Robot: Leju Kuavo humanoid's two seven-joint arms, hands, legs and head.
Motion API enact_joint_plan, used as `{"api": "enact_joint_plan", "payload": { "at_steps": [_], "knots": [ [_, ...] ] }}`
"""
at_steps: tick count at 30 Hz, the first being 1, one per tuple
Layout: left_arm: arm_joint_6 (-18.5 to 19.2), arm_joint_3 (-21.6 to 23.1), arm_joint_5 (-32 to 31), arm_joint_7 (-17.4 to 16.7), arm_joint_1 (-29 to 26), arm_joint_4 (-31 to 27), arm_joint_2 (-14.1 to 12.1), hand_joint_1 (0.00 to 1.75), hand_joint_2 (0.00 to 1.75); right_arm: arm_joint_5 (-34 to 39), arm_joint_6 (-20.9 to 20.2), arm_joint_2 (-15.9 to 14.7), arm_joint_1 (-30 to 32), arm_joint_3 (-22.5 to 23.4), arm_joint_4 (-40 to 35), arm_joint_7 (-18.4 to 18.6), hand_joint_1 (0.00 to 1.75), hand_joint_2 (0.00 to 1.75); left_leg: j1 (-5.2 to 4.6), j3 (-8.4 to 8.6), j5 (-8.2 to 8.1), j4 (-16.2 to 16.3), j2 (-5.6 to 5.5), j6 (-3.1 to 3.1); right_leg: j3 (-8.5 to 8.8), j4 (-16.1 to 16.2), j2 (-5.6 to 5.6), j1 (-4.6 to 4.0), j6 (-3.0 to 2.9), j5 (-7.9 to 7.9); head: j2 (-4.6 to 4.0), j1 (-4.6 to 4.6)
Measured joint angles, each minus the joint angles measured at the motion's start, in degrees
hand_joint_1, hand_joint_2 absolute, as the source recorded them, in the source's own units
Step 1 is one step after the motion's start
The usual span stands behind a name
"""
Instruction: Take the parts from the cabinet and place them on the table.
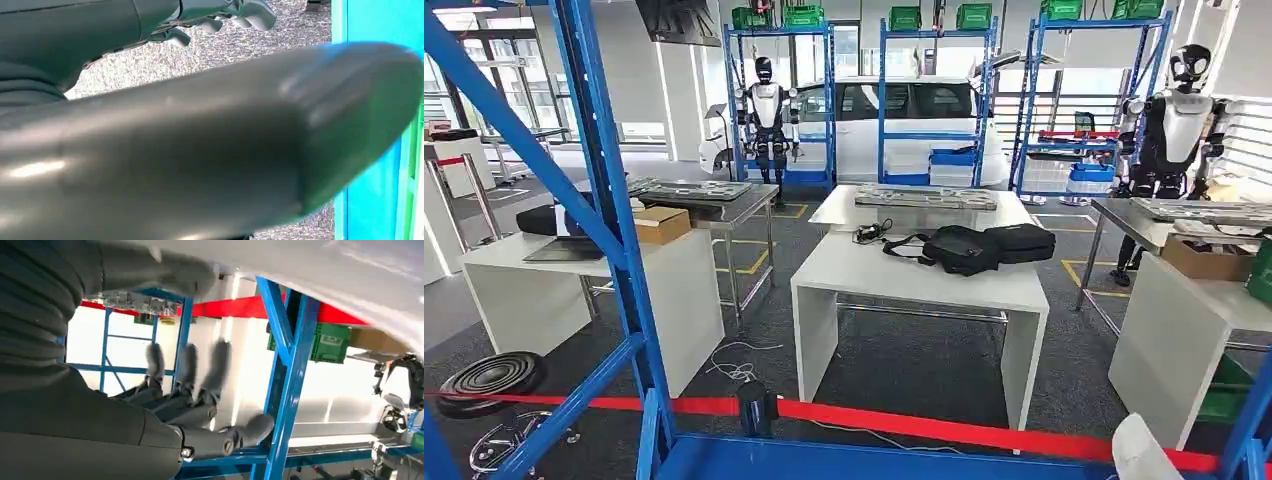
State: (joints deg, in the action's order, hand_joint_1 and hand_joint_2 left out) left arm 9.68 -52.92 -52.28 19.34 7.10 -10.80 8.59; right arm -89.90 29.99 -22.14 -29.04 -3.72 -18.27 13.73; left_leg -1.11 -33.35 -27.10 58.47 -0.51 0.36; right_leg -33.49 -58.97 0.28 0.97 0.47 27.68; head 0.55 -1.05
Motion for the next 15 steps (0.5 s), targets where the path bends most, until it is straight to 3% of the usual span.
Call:
{"api": "enact_joint_plan", "payload": {
  "at_steps": [15],
  "knots": [
    [-0.02, 0.00, 0.00, -0.37, 0.00, 0.00, 0.11, 0.00, 0.00, 0.44, 0.92, 0.85, 0.32, -0.04, -0.44, 0.35, 0.00, 1.75, 0.00, 0.07, -0.01, 0.00, -0.01, 0.01, 0.09, 0.05, 0.00, -0.01, 0.01, 0.01, 0.00, 0.00]
  ]
}}
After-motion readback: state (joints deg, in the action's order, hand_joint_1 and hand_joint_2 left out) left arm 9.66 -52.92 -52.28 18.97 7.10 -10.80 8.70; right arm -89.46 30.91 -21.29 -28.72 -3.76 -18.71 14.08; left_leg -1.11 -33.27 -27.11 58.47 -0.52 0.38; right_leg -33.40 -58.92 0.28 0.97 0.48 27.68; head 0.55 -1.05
